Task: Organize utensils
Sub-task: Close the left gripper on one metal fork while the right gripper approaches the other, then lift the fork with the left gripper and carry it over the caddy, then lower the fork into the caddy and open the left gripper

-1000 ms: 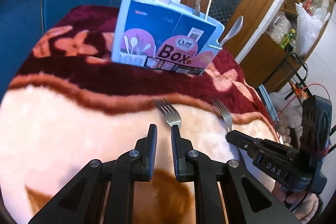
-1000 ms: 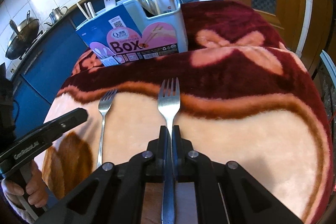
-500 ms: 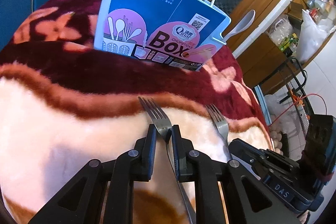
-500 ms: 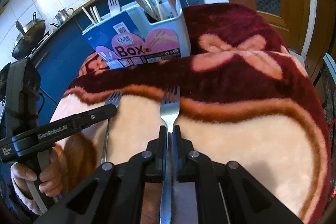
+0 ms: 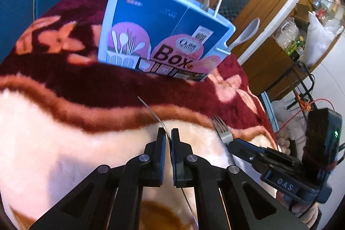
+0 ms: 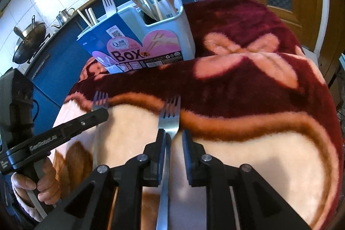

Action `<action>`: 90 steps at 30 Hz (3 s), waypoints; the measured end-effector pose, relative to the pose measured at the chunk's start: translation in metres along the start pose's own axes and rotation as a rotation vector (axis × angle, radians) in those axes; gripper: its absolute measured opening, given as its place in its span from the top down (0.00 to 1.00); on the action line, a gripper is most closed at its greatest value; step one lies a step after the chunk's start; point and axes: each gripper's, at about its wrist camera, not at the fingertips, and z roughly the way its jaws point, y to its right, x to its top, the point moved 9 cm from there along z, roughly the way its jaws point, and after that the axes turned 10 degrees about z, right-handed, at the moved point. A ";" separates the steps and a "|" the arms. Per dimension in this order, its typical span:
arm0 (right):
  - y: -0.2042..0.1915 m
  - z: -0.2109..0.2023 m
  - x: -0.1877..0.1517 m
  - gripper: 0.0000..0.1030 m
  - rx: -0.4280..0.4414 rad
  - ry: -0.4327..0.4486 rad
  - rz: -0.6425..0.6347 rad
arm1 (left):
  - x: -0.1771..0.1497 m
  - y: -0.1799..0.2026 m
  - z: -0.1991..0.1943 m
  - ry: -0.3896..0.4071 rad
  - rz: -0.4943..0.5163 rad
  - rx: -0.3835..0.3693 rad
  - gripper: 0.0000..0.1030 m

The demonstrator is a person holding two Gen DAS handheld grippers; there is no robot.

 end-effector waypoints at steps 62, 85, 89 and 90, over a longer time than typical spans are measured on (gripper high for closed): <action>-0.087 -0.128 0.102 0.97 0.112 0.656 -0.123 | 0.205 -0.009 -0.155 0.523 0.218 0.303 0.99; -0.089 -0.087 0.184 0.97 0.059 0.859 -0.134 | 0.178 -0.040 -0.062 0.417 0.207 0.262 0.98; -0.087 -0.067 0.185 0.97 0.043 0.827 -0.138 | 0.176 -0.043 -0.055 0.412 0.201 0.254 0.98; -0.086 -0.064 0.185 0.97 0.036 0.820 -0.141 | 0.174 -0.043 -0.054 0.411 0.200 0.254 0.98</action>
